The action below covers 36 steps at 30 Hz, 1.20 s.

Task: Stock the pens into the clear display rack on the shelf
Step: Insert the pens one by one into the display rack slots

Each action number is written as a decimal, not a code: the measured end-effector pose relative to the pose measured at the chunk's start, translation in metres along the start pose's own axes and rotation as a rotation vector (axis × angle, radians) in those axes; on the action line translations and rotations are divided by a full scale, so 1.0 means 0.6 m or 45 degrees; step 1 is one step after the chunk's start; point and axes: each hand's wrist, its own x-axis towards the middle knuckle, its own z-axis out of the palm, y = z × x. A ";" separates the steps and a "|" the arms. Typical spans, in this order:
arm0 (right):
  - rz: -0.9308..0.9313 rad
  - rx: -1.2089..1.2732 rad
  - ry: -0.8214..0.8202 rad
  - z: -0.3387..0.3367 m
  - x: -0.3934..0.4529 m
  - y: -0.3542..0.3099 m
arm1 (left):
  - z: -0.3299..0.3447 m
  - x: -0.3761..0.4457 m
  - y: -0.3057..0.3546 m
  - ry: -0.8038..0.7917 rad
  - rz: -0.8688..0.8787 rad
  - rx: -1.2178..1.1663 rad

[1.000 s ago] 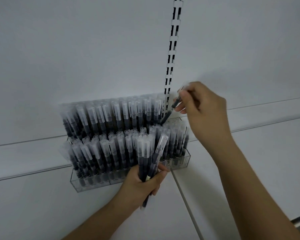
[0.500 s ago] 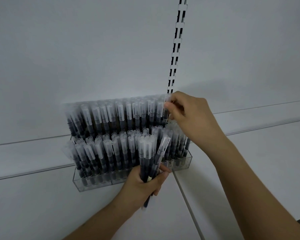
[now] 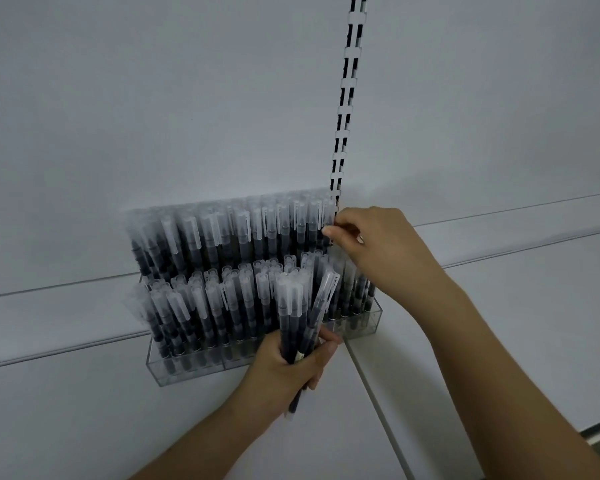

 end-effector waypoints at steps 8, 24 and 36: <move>0.089 0.505 0.276 -0.013 -0.109 -0.043 | 0.001 0.002 0.002 0.014 0.002 0.026; 0.214 1.053 0.906 -0.086 -0.046 0.000 | 0.004 0.001 0.000 0.042 -0.028 0.030; 0.148 0.623 0.344 -0.022 0.023 0.017 | 0.000 0.001 -0.001 -0.010 -0.010 0.140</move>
